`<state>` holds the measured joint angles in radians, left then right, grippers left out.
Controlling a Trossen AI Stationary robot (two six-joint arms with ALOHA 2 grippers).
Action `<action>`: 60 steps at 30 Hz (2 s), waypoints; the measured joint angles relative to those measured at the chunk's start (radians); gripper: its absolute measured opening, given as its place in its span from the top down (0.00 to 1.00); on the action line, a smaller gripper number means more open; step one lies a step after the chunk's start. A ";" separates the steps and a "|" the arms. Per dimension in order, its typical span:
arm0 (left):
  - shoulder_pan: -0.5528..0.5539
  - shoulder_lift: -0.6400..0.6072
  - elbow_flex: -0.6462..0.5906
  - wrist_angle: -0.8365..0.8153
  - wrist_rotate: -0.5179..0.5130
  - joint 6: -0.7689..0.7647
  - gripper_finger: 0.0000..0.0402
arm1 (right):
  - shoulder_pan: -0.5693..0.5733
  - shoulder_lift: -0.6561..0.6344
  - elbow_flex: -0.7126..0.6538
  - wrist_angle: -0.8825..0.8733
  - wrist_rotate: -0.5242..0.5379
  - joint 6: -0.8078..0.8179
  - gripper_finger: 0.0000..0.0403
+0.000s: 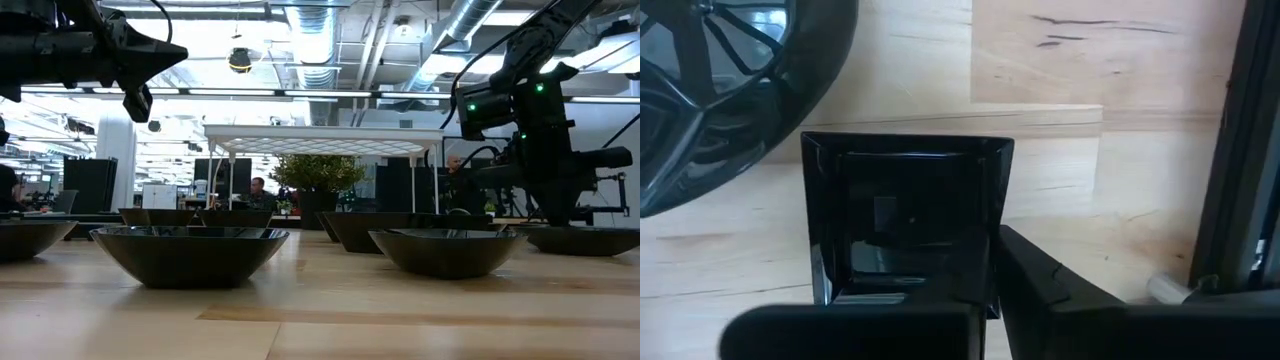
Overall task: Pick & Place Mini shaped plates
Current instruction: Put the square plate on the shelf
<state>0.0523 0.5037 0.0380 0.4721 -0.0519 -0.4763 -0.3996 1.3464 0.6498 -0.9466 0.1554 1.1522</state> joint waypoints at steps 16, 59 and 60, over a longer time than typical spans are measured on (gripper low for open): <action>0.000 0.000 0.000 0.001 0.000 0.000 0.97 | 0.000 -0.102 0.136 -0.196 0.002 0.000 1.00; 0.000 0.000 0.000 0.001 0.000 0.000 0.97 | 0.001 -0.245 0.606 0.102 -0.200 -0.314 1.00; 0.000 0.000 0.000 0.001 0.000 0.000 0.97 | 0.001 -0.244 0.606 0.123 -0.204 -0.313 1.00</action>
<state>0.0525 0.5041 0.0380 0.4732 -0.0517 -0.4763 -0.3988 1.1028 1.2556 -0.8238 -0.0487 0.8388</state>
